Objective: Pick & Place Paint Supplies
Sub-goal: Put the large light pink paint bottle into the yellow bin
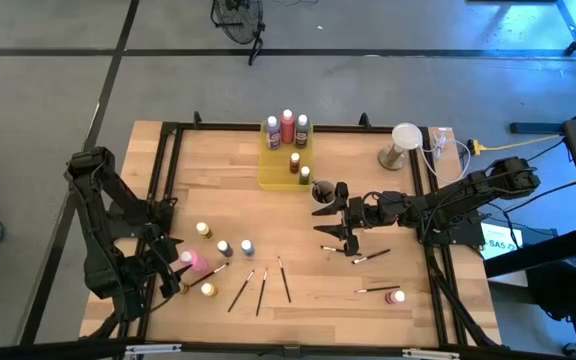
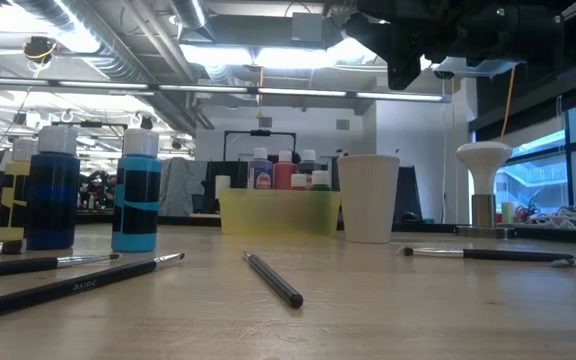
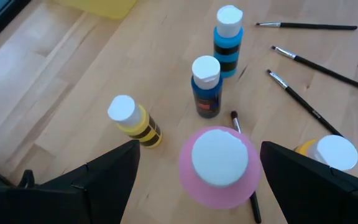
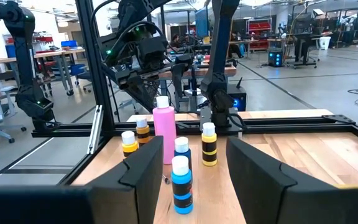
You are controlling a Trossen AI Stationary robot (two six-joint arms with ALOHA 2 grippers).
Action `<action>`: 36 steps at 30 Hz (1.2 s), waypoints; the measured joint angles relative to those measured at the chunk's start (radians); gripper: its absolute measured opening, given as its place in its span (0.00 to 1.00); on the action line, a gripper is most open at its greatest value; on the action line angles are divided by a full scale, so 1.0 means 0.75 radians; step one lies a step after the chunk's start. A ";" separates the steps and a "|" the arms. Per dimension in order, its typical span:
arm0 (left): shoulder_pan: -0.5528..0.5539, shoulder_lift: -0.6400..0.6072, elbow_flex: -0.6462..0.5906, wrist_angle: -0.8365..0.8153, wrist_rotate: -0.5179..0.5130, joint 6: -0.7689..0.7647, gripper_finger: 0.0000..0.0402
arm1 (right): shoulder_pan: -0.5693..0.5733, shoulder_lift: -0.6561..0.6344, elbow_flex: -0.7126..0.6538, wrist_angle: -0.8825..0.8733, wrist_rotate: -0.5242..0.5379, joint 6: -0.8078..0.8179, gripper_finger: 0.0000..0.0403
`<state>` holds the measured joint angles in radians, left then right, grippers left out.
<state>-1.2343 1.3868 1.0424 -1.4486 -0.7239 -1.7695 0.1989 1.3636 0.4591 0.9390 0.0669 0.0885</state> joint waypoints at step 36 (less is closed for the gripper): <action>0.000 0.076 -0.007 -0.028 0.008 0.005 0.59 | -0.001 0.000 0.000 0.000 0.003 -0.001 0.44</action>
<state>-1.2343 1.4437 1.0369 -1.4698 -0.7175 -1.7660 0.1986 1.3636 0.4591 0.9390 0.0692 0.0879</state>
